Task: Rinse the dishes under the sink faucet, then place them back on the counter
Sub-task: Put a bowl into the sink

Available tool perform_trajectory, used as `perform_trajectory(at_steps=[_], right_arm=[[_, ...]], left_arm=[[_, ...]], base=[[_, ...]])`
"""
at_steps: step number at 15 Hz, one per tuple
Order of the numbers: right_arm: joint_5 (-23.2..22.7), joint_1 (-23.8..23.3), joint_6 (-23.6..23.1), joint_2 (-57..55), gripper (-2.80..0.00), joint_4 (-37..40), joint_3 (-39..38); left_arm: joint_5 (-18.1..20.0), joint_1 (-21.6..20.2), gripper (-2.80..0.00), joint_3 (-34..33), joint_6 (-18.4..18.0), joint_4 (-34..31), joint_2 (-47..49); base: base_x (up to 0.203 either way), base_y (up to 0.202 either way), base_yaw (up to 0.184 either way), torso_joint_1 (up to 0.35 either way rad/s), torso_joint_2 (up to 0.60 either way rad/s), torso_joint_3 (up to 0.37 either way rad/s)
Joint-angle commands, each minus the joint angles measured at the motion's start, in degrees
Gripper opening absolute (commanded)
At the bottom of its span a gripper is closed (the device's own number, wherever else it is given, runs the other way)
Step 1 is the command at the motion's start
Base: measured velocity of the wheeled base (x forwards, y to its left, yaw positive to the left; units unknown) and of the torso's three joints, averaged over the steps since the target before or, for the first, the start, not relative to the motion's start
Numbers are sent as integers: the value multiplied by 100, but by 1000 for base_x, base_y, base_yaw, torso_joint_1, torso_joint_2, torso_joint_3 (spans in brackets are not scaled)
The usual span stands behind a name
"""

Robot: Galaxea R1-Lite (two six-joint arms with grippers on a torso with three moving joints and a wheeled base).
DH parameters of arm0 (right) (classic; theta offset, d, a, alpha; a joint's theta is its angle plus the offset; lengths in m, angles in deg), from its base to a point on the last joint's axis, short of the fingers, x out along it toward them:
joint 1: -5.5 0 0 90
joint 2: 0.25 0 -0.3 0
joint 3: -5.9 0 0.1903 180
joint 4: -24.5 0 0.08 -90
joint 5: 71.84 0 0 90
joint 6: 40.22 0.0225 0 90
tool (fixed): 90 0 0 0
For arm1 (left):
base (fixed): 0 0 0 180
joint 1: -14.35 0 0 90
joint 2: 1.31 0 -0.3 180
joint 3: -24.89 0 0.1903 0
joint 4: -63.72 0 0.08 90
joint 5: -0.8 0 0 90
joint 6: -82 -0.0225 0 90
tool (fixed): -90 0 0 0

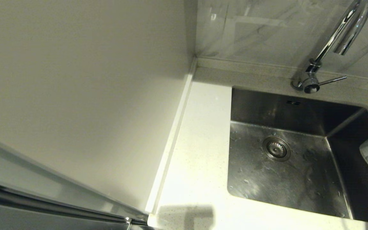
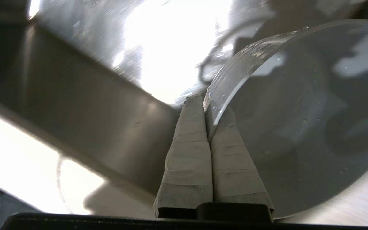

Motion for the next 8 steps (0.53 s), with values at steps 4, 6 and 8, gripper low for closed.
perform_trajectory(at_steps=[4,6,8], right_arm=[[360,419,-19,-506,-280,-1636,-918],[587,590,42,-913,-280,-3264,-1615],[862,868,433,-1357,-280,-4597,-2131]], left_arm=[[-1,-1,-280,-18,-1,2,0],[-5,-1,-280,-18,-1,2,0],[-5,-1,-280,-18,-1,2,0]], base=[[0,0,0,0,0,0],[0,0,0,0,0,0],[0,0,0,0,0,0]])
